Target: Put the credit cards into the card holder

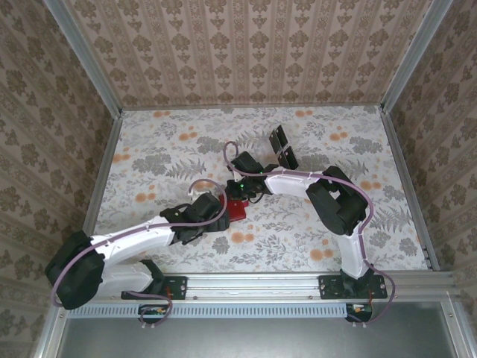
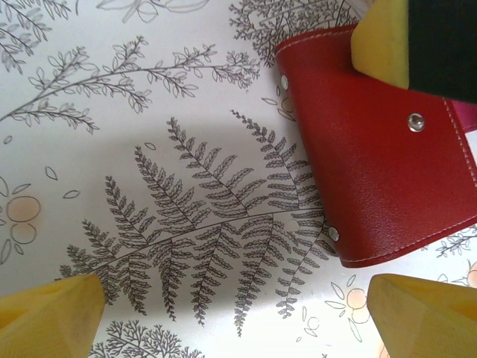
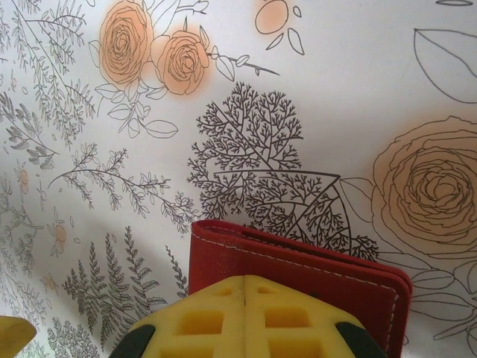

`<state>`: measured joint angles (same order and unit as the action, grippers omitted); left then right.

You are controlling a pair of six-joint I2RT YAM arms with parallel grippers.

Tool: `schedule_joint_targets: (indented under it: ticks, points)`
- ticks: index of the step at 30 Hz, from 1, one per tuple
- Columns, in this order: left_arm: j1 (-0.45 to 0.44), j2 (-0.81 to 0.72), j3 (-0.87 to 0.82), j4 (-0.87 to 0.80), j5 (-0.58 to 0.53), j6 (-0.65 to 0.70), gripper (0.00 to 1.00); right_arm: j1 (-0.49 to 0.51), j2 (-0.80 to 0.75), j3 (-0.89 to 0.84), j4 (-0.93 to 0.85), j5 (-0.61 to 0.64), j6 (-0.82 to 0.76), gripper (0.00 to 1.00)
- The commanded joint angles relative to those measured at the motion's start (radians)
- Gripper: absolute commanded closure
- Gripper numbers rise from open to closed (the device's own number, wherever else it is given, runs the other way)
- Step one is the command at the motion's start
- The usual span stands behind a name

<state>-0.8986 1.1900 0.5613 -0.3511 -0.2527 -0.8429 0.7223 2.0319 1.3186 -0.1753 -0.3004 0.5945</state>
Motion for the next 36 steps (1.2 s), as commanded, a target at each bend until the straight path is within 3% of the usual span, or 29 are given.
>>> schedule_joint_targets:
  ticks: [1,24,36]
  points:
    - [-0.011,0.017,0.026,0.006,-0.036,-0.029,0.0,-0.004,0.02,-0.023,0.021,-0.029,0.021,1.0]
    - [-0.021,0.039,0.042,0.031,-0.094,-0.022,0.0,-0.004,0.007,-0.084,0.114,-0.065,0.088,1.0]
    - [-0.028,0.126,0.072,0.094,-0.092,-0.003,0.0,-0.006,0.007,-0.1,0.122,-0.059,0.097,1.0]
